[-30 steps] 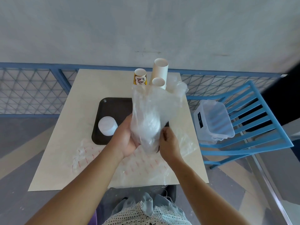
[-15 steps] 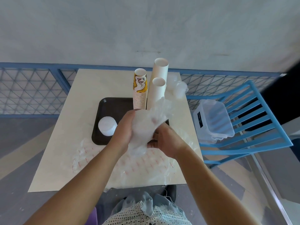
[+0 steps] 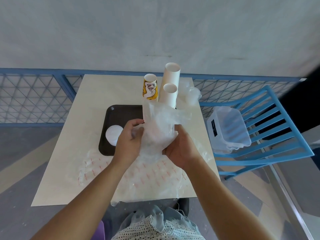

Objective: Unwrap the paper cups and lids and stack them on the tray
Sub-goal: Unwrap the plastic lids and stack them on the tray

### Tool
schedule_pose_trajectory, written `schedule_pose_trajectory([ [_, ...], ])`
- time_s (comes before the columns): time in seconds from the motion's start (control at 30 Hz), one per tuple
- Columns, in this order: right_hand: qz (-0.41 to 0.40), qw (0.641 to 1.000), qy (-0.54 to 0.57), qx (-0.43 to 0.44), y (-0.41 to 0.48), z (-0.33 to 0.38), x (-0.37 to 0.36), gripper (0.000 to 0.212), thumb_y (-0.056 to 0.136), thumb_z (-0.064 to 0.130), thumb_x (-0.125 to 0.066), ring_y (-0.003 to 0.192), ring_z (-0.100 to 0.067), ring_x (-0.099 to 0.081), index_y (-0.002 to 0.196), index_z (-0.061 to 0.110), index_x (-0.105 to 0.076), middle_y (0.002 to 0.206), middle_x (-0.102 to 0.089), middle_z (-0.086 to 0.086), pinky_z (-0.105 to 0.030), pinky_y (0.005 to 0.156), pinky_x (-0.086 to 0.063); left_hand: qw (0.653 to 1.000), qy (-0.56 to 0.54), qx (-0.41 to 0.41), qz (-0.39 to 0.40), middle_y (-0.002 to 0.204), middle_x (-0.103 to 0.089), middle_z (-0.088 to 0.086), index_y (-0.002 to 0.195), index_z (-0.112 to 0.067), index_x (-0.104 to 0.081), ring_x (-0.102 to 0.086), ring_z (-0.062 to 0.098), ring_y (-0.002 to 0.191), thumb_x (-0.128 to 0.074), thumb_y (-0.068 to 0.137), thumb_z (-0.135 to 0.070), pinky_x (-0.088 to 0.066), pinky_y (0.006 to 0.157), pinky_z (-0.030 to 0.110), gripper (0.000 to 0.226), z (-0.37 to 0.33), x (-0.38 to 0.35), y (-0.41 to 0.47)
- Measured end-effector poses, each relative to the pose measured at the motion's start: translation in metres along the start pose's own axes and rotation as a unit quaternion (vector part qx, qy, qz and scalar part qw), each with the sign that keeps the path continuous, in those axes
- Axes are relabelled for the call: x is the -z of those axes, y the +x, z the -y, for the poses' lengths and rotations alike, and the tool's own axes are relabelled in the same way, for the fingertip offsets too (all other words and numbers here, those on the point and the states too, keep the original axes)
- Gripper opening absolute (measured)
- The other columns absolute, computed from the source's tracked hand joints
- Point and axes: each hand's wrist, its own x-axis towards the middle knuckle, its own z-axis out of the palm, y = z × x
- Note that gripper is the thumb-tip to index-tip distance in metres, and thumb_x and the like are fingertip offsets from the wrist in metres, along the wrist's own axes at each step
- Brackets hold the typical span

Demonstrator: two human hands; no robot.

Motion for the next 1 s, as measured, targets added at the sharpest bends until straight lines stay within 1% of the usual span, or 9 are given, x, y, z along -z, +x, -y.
schedule_pose_trajectory([
  [0.1,0.037,0.999,0.039,0.005,-0.004,0.010,0.000,0.044,0.102,0.038,-0.041,0.096,-0.027,-0.072,0.129,0.014,-0.064,0.112,-0.074,-0.012,-0.046,0.084,-0.052,0.995,0.084,-0.045,0.036,0.110,-0.070,-0.012,0.125,-0.029,-0.061,-0.068,0.010,0.099,-0.065,0.102,-0.023,-0.050,0.075,0.018,0.025,0.020,0.003,-0.004],
  [0.2,0.049,0.998,0.033,0.007,-0.004,0.013,0.000,0.044,0.094,0.038,-0.052,0.099,-0.028,-0.073,0.130,0.015,-0.063,0.114,-0.074,-0.012,-0.049,0.089,-0.052,0.984,0.157,-0.006,0.078,0.099,-0.066,-0.014,0.114,-0.026,-0.062,-0.065,0.014,0.090,-0.068,0.099,-0.024,-0.045,0.071,0.020,0.016,0.033,0.003,-0.003],
  [0.3,0.052,0.999,0.012,0.005,-0.005,0.014,0.002,0.048,0.087,0.038,-0.062,0.101,-0.030,-0.071,0.130,0.016,-0.064,0.118,-0.073,-0.014,-0.050,0.091,-0.050,0.989,-0.005,0.103,0.105,0.112,-0.072,-0.008,0.115,-0.025,-0.068,-0.069,0.017,0.108,-0.072,0.093,-0.030,-0.053,0.086,0.030,0.023,0.034,0.006,0.005],
  [0.43,0.048,0.999,-0.004,0.009,-0.005,0.015,0.007,0.048,0.089,0.034,-0.062,0.104,-0.029,-0.070,0.134,0.017,-0.062,0.121,-0.072,-0.013,-0.049,0.092,-0.052,0.940,-0.289,0.171,0.060,0.134,-0.071,-0.002,0.136,-0.026,-0.066,-0.063,0.019,0.129,-0.054,0.095,-0.046,-0.048,0.110,0.041,0.047,0.010,0.008,0.010],
  [0.53,0.050,0.998,-0.039,0.020,-0.005,0.013,0.007,0.049,0.090,0.028,-0.061,0.109,-0.029,-0.070,0.138,0.015,-0.061,0.125,-0.071,-0.014,-0.045,0.089,-0.058,0.935,-0.280,0.171,0.138,0.138,-0.068,0.009,0.145,-0.023,-0.059,-0.061,0.029,0.132,-0.037,0.102,-0.065,-0.048,0.109,0.047,0.064,-0.012,0.005,0.011],
  [0.6,0.030,0.994,-0.096,0.052,-0.005,0.010,0.004,0.048,0.088,0.027,-0.064,0.111,-0.029,-0.071,0.135,0.018,-0.064,0.124,-0.072,-0.012,-0.043,0.090,-0.058,0.932,-0.262,0.169,0.187,0.134,-0.070,0.012,0.145,-0.023,-0.058,-0.066,0.028,0.126,-0.042,0.097,-0.073,-0.053,0.104,0.045,0.071,-0.021,-0.001,0.008],
  [0.8,-0.010,0.975,-0.200,0.098,-0.003,-0.003,0.002,0.039,0.099,0.049,-0.055,0.124,-0.024,-0.065,0.134,0.036,-0.065,0.131,-0.070,-0.001,-0.051,0.109,-0.051,0.938,-0.222,0.176,0.201,0.123,-0.074,0.014,0.133,-0.015,-0.067,-0.069,0.033,0.120,-0.068,0.095,-0.039,-0.055,0.098,0.042,0.044,-0.024,-0.013,-0.002],
  [0.9,-0.040,0.979,-0.176,0.097,-0.004,-0.009,0.005,0.038,0.111,0.046,-0.039,0.125,-0.023,-0.066,0.133,0.029,-0.066,0.130,-0.071,-0.004,-0.047,0.109,-0.051,0.929,-0.258,0.195,0.179,0.126,-0.072,0.017,0.134,-0.015,-0.066,-0.071,0.030,0.116,-0.073,0.092,-0.042,-0.057,0.096,0.044,0.051,-0.018,-0.014,-0.004],
  [1.0,-0.054,0.985,-0.133,0.096,-0.010,-0.012,0.007,0.042,0.113,0.039,-0.033,0.122,-0.023,-0.068,0.124,0.022,-0.070,0.124,-0.075,-0.007,-0.040,0.107,-0.052,0.913,-0.308,0.211,0.164,0.118,-0.075,0.012,0.131,-0.016,-0.066,-0.075,0.021,0.102,-0.061,0.099,-0.040,-0.059,0.082,0.036,0.040,-0.020,-0.015,-0.009],
])
